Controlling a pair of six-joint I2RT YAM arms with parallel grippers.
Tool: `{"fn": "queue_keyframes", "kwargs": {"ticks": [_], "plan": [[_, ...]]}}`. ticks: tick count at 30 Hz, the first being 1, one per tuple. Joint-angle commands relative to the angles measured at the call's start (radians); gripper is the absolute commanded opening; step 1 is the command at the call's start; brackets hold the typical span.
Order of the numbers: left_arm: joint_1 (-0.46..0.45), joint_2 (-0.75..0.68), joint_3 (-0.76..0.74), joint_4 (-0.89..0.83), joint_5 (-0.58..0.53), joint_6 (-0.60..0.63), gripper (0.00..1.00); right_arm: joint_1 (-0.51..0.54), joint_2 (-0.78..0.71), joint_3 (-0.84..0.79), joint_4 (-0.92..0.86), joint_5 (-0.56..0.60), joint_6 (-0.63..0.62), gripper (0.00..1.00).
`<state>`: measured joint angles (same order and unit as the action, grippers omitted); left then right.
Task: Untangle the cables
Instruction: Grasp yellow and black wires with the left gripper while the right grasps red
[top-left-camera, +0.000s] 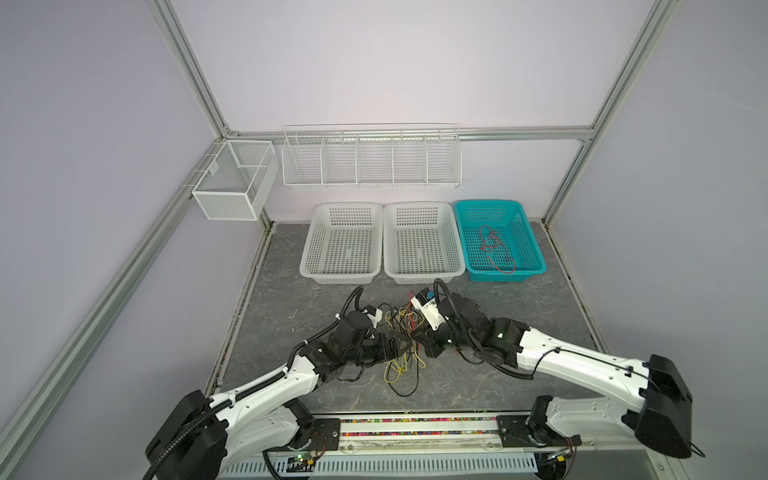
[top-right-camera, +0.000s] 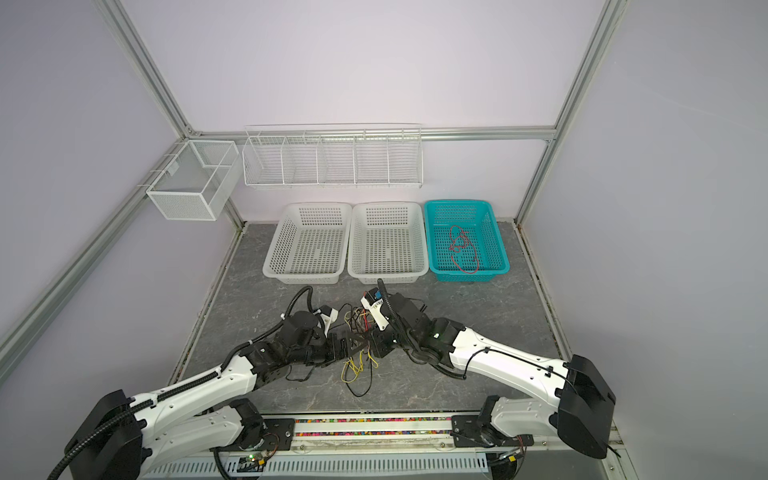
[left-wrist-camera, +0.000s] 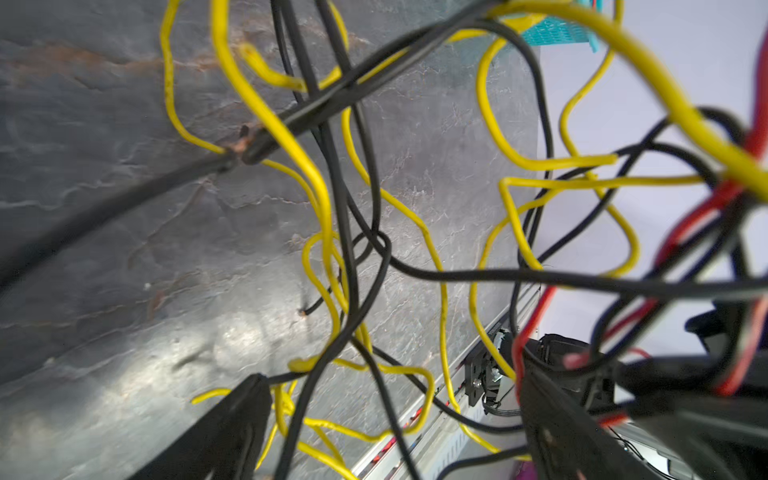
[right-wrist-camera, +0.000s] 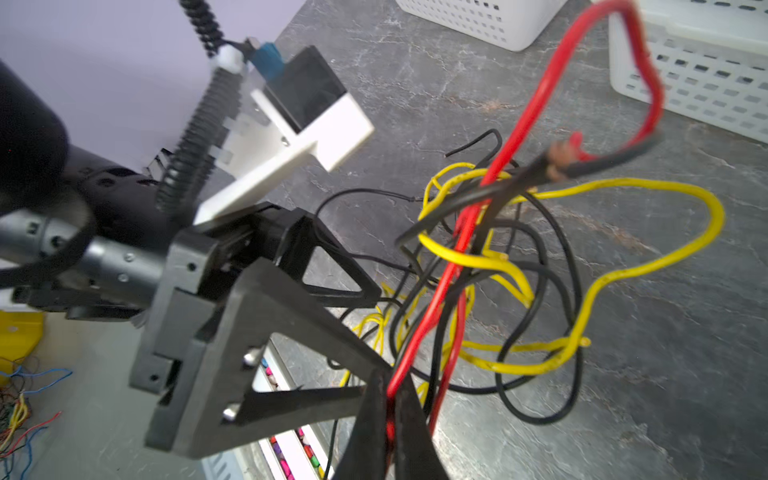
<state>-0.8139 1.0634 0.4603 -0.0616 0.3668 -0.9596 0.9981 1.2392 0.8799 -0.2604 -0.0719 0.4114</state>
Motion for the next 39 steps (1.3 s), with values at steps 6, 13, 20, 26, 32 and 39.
{"fn": "queue_keyframes", "kwargs": {"ticks": [6,13,20,26,32,39], "plan": [[-0.012,0.05,-0.024,0.121,0.006,-0.018,0.76,0.007,-0.042,-0.044,0.124,-0.097,0.049,0.07],[-0.018,0.105,-0.072,0.207,0.013,-0.031,0.53,0.008,-0.088,-0.053,0.123,-0.094,0.057,0.07],[-0.018,0.151,-0.101,0.267,0.026,-0.03,0.36,0.007,-0.115,-0.05,0.075,-0.074,0.04,0.07],[-0.019,0.174,-0.112,0.25,0.01,0.001,0.04,0.003,-0.202,-0.053,0.008,-0.02,0.015,0.07],[-0.018,0.17,-0.095,0.148,-0.038,0.065,0.0,-0.036,-0.323,-0.07,-0.121,0.068,0.008,0.07],[0.001,0.057,-0.024,-0.129,-0.215,0.113,0.0,-0.211,-0.471,-0.123,-0.308,0.133,0.066,0.06]]}}
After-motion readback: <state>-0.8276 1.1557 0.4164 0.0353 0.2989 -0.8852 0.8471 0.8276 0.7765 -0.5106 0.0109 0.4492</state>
